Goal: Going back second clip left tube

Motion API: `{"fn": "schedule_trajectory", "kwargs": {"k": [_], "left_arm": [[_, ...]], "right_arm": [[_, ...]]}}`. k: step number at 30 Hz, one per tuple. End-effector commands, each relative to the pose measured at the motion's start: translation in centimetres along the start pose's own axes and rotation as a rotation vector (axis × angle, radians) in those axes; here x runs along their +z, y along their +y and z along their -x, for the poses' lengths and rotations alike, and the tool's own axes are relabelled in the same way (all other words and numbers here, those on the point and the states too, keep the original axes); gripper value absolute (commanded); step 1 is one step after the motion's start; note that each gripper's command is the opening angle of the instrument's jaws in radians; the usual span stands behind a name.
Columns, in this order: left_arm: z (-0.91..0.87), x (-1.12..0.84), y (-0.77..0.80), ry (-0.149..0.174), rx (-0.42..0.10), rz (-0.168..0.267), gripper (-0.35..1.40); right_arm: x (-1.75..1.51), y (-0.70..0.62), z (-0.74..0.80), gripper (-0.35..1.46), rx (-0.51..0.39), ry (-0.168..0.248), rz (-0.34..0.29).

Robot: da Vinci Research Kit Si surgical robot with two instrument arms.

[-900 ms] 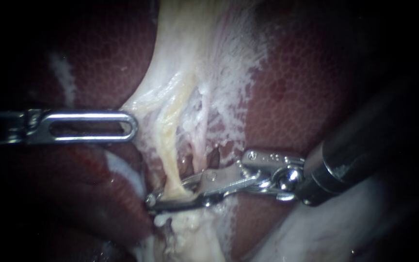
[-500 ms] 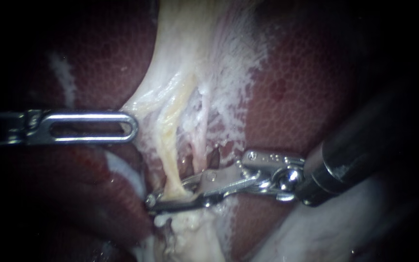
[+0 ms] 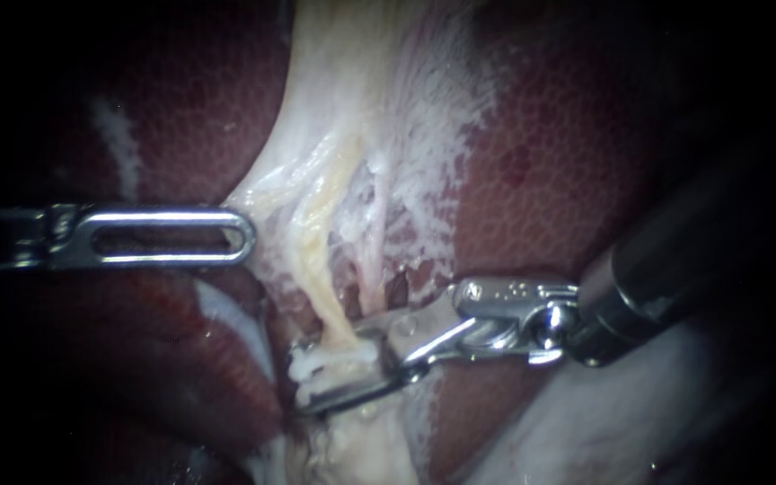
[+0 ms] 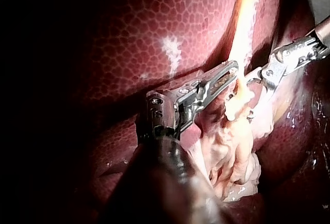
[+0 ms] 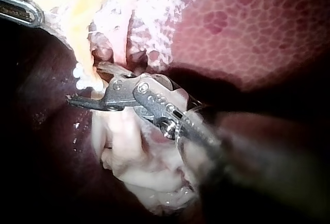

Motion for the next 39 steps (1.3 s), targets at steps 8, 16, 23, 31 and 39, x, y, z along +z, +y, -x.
{"fn": "schedule_trajectory", "kwargs": {"k": [8,16,23,31,39], "left_arm": [[-0.01,0.01,0.00,0.000,0.001,0.000,-0.35],[-0.01,0.00,-0.01,0.000,0.001,0.001,-0.35],[-0.01,0.00,-0.01,0.000,0.001,0.001,-0.35],[-0.03,0.01,0.00,-0.001,0.002,0.001,-0.35],[-0.03,0.01,0.00,-0.001,0.002,0.002,-0.35]], "right_arm": [[-0.01,0.00,0.00,0.58,-0.041,0.001,0.018],[-0.21,-0.03,-0.03,0.59,-0.048,0.004,0.035],[-0.68,-0.11,-0.08,0.60,-0.050,0.004,0.058],[-1.20,-0.16,-0.19,0.60,-0.074,0.012,0.091],[-1.60,-0.21,-0.34,0.60,-0.092,0.013,0.124]]}}
